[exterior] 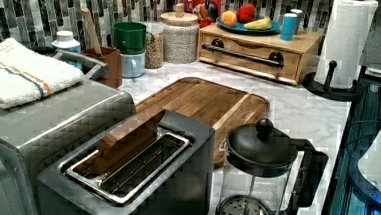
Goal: Open the drawer.
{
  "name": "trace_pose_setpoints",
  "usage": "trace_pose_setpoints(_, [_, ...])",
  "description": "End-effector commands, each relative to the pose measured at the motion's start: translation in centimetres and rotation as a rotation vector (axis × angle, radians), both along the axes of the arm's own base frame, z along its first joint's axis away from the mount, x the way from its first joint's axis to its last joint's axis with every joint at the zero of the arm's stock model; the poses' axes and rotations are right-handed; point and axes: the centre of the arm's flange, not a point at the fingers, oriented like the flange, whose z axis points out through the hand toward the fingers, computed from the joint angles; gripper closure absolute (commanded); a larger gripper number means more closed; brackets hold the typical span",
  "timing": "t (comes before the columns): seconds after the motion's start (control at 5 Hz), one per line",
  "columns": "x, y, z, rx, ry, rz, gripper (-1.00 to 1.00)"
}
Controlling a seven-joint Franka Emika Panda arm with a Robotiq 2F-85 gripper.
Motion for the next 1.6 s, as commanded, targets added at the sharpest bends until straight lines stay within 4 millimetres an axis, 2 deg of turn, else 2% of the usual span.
trace_pose_setpoints(0.2, [-3.2, -5.3, -0.9, 0.000, -0.072, 0.332, -1.00])
trace_pose_setpoints(0.4, [-3.8, -7.7, -2.2, -0.009, -0.095, 0.463, -1.00])
trace_pose_setpoints(0.6, [-4.0, -9.9, -2.6, -0.021, -0.100, 0.551, -1.00])
trace_pose_setpoints(1.2, [-4.3, -13.8, -4.6, -0.171, -0.131, 0.736, -1.00])
trace_pose_setpoints(1.6, [-3.8, -17.2, -6.6, -0.184, -0.142, 0.831, -1.00])
